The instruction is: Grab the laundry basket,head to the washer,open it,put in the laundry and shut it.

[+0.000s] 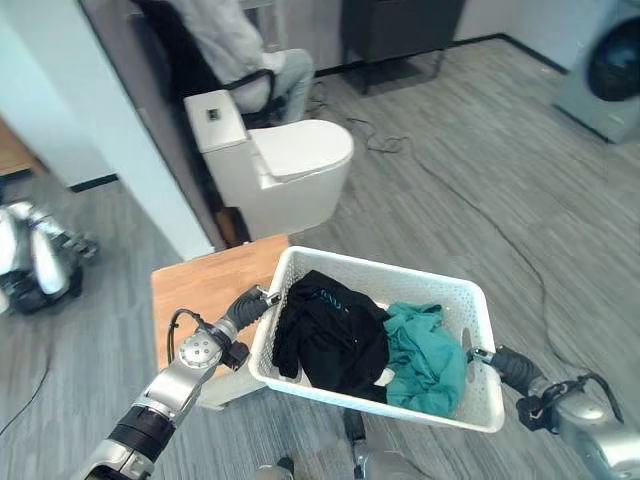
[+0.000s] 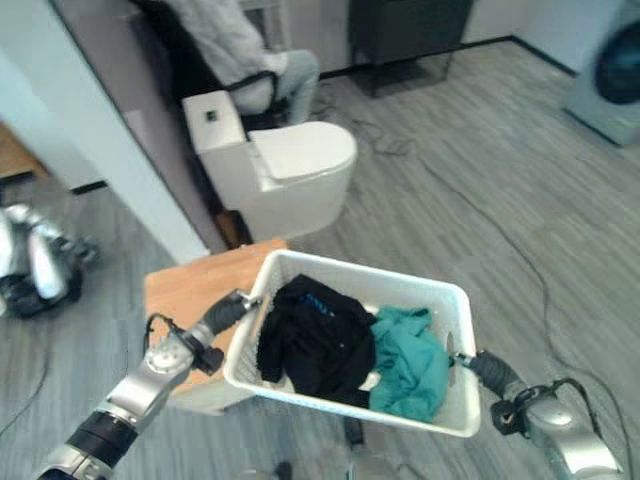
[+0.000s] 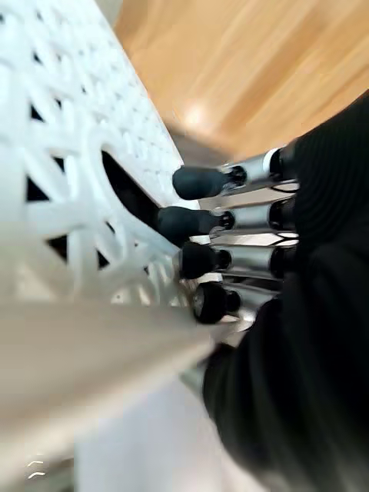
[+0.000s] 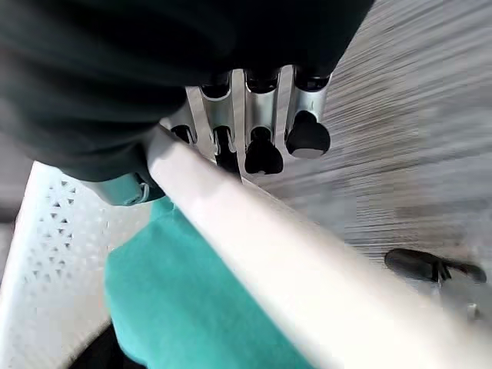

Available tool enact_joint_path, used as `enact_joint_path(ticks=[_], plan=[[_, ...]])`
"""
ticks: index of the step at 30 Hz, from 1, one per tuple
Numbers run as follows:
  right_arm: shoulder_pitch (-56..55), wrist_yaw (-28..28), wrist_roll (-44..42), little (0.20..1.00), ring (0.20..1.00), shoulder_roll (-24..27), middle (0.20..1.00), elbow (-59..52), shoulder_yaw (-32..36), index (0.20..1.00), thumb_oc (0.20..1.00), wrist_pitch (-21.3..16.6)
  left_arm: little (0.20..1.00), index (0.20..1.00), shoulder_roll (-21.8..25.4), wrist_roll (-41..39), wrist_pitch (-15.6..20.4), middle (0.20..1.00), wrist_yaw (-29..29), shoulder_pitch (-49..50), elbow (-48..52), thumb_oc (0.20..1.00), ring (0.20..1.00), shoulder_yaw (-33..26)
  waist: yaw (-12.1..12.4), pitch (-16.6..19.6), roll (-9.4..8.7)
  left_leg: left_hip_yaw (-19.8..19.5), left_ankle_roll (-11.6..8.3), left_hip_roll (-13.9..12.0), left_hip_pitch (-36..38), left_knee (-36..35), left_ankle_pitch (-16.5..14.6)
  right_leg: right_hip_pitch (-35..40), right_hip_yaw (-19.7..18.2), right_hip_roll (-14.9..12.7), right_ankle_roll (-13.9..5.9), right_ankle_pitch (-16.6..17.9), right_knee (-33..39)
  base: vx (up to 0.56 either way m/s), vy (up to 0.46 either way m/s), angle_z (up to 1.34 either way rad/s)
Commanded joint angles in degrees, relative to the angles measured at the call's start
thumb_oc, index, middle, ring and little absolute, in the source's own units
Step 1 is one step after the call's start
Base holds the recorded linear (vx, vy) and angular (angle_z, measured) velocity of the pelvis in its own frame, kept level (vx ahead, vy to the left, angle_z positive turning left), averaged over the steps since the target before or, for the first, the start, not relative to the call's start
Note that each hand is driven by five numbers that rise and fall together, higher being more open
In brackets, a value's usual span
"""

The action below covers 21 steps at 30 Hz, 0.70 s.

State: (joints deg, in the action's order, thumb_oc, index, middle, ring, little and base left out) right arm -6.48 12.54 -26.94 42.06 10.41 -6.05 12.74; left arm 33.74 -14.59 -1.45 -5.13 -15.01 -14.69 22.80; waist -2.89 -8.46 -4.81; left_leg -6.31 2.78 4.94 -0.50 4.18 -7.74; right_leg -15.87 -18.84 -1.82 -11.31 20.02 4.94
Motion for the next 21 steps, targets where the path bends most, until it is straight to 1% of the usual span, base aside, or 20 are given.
enact_joint_path(ticks=[1,2,3,4,5,6,7,8,9,10,11,12,13,15,16,17,18,19,21], plan=[[3.35,1.91,-7.33,0.200,0.200,0.37,0.200,-4.57,3.28,0.200,0.200,-5.23,0.200,0.200,0.53,1.92,1.20,0.200,2.11,-2.81,-3.84,0.200,0.200,-2.26,-0.65,-3.51,4.11,6.22,-0.56,-3.53,-1.24,1.80,-2.40,0.89,14.48,-5.18,-0.66,-13.68,-7.51,-0.38,0.150,-2.58],[3.01,1.83,-6.86,0.200,0.200,-1.04,0.200,-3.66,2.96,0.200,0.200,-5.23,0.200,0.200,0.96,1.96,0.96,0.200,2.02,-2.46,-3.93,0.200,0.200,-2.88,0.30,-3.59,4.67,8.18,-0.16,-3.97,-2.07,1.29,-1.44,1.73,19.60,-6.50,0.79,-15.83,-9.81,-0.29,0.109,-1.39],[3.03,1.83,-6.86,0.200,0.200,-1.08,0.200,-3.66,2.95,0.200,0.200,-5.23,0.200,0.200,1.00,1.96,0.95,0.200,2.02,-2.46,-3.92,0.200,0.200,-2.89,0.27,-3.53,4.56,8.18,-0.16,-3.87,-2.17,1.23,-1.29,1.59,19.58,-6.60,0.79,-15.80,-9.84,-0.16,0.081,-1.82],[2.56,2.04,-6.14,0.200,0.200,-2.10,0.200,-3.11,2.83,0.200,0.200,-5.10,0.200,0.200,1.25,1.81,0.77,0.200,1.92,-1.73,-3.80,0.200,0.200,-3.62,0.70,-3.39,4.89,9.47,0.21,-4.35,-2.23,0.55,-0.61,2.75,22.90,-7.14,1.84,-17.27,-12.10,-0.11,0.056,-1.70],[2.27,2.40,-5.62,0.200,0.200,-3.15,0.200,-2.60,2.48,0.200,0.200,-4.92,0.200,0.200,1.56,1.70,0.65,0.200,1.81,-0.63,-3.38,0.200,0.200,-4.54,1.13,-3.12,4.96,10.98,0.35,-4.68,-2.22,-0.45,0.27,3.79,25.30,-7.36,2.56,-18.74,-14.10,-0.21,0.060,-1.25],[2.74,3.04,-5.04,0.200,0.200,-4.47,0.200,-1.14,1.42,0.200,0.200,-5.21,0.200,0.200,1.84,1.36,0.57,0.200,1.67,2.06,-3.23,0.200,0.200,-6.18,2.50,-2.31,4.79,13.92,0.37,-5.42,-2.49,-1.86,1.71,5.41,29.44,-7.82,3.32,-21.02,-17.20,-0.17,0.025,-1.49],[2.81,3.04,-5.04,0.200,0.200,-4.49,0.200,-1.10,1.35,0.200,0.200,-5.23,0.200,0.200,1.88,1.37,0.56,0.200,1.66,2.09,-3.21,0.200,0.200,-6.24,2.51,-2.18,4.72,13.99,0.37,-5.39,-2.66,-1.93,1.87,5.21,29.37,-7.83,3.35,-20.90,-17.14,-0.16,-0.020,-1.54],[3.20,3.39,-4.77,0.200,0.200,-5.07,0.200,-0.60,0.56,0.200,0.200,-5.13,0.200,0.200,1.88,1.32,0.41,0.200,1.43,3.45,-3.37,0.200,0.200,-7.01,3.22,-1.75,4.39,15.28,0.33,-5.67,-2.62,-2.68,2.21,6.32,31.02,-7.89,3.66,-22.17,-17.94,-0.12,-0.101,-1.66],[4.04,3.74,-4.46,0.200,0.200,-5.72,0.200,-0.39,-0.71,0.200,0.200,-5.15,0.200,0.200,1.69,1.14,0.38,0.200,1.43,4.95,-3.34,0.200,0.200,-7.89,4.19,-1.03,3.40,17.54,0.34,-6.00,-3.07,-3.24,2.74,8.48,32.37,-7.74,3.73,-23.10,-17.81,-0.11,-0.100,-0.71],[4.06,3.73,-4.46,0.200,0.200,-5.73,0.200,-0.38,-0.75,0.200,0.200,-5.16,0.200,0.200,1.72,1.14,0.38,0.200,1.42,4.99,-3.32,0.200,0.200,-7.92,4.23,-1.08,3.37,17.62,0.33,-6.00,-2.97,-3.28,2.74,8.54,32.30,-7.72,3.73,-23.09,-17.78,-0.10,-0.138,-0.53],[4.64,3.71,-4.43,0.200,0.200,-5.93,0.200,-0.27,-1.47,0.200,0.200,-5.34,0.200,0.200,1.66,0.89,0.59,0.200,1.62,5.39,-3.27,0.200,0.200,-8.28,5.03,-0.47,2.67,18.95,0.08,-5.99,-3.24,-3.59,2.83,10.53,33.39,-7.79,3.72,-23.41,-15.79,-0.01,-0.129,-0.75],[5.82,3.62,-4.26,0.200,0.200,-5.77,0.200,0.28,-2.43,0.200,0.200,-5.33,0.200,0.200,1.75,0.62,0.74,0.200,1.81,5.73,-3.25,0.200,0.200,-8.75,5.81,-0.21,2.13,19.64,-0.66,-6.13,-2.75,-3.84,1.95,12.14,34.91,-8.41,2.93,-23.52,-13.43,-0.10,-0.280,-1.00],[7.18,3.21,-4.44,0.200,0.200,-5.67,0.200,0.93,-3.62,0.200,0.200,-5.50,0.200,0.200,1.59,0.28,1.09,0.200,1.95,5.62,-3.30,0.200,0.200,-8.88,6.90,0.15,1.35,21.34,-1.45,-6.83,-3.98,-3.79,2.63,13.14,35.61,-8.09,2.54,-22.56,-9.54,-0.07,-0.220,-0.84],[6.77,2.95,-4.45,0.200,0.200,-5.62,0.200,0.81,-3.42,0.200,0.200,-5.57,0.200,0.200,1.37,0.46,1.25,0.200,2.10,5.08,-3.55,0.200,0.200,-8.67,6.82,0.27,1.01,21.49,-1.68,-7.04,-4.14,-4.10,2.99,13.48,34.86,-7.58,2.75,-22.75,-8.37,-0.08,-0.172,-0.38],[6.58,2.89,-4.64,0.200,0.200,-5.49,0.200,0.40,-3.15,0.200,0.200,-5.59,0.200,0.200,1.18,0.62,1.40,0.200,2.27,4.57,-3.95,0.200,0.200,-8.56,6.62,0.20,0.68,22.05,-1.68,-7.24,-5.04,-4.15,4.68,13.36,34.52,-7.08,3.52,-22.21,-7.08,-0.08,-0.198,-0.10],[6.31,2.79,-4.85,0.200,0.200,-5.17,0.200,0.17,-2.95,0.200,0.200,-5.76,0.200,0.200,0.85,0.80,1.60,0.200,2.48,4.10,-4.17,0.200,0.200,-8.24,6.37,0.21,0.57,21.63,-2.14,-7.51,-5.34,-4.18,5.34,13.79,34.46,-6.54,3.82,-22.59,-6.07,-0.11,-0.346,-0.10],[5.01,2.54,-5.51,0.200,0.200,-3.66,0.200,-1.06,-1.66,0.200,0.200,-6.18,0.200,0.200,-0.17,1.03,2.01,0.200,2.94,2.07,-4.77,0.200,0.200,-7.04,5.57,-0.01,0.42,20.29,-3.69,-8.47,-5.81,-4.88,7.18,14.51,35.33,-5.14,4.63,-23.14,-4.40,-0.03,-0.273,-0.01],[4.97,2.54,-5.51,0.200,0.200,-3.64,0.200,-1.09,-1.61,0.200,0.200,-6.16,0.200,0.200,-0.20,1.03,2.02,0.200,2.95,2.03,-4.80,0.200,0.200,-7.00,5.55,-0.03,0.45,20.23,-3.70,-8.47,-5.78,-4.91,7.21,14.57,35.39,-5.12,4.64,-23.12,-4.35,-0.04,-0.272,0.18],[4.01,2.09,-6.36,0.200,0.200,-2.15,0.200,-2.23,0.07,0.200,0.200,-6.65,0.200,0.200,-0.95,0.91,2.08,0.200,3.27,-0.06,-5.62,0.200,0.200,-5.96,4.84,-0.35,0.44,19.37,-4.77,-9.48,-5.69,-5.06,8.21,15.16,35.82,-3.95,5.29,-23.67,-3.65,-0.02,-0.213,0.31]])
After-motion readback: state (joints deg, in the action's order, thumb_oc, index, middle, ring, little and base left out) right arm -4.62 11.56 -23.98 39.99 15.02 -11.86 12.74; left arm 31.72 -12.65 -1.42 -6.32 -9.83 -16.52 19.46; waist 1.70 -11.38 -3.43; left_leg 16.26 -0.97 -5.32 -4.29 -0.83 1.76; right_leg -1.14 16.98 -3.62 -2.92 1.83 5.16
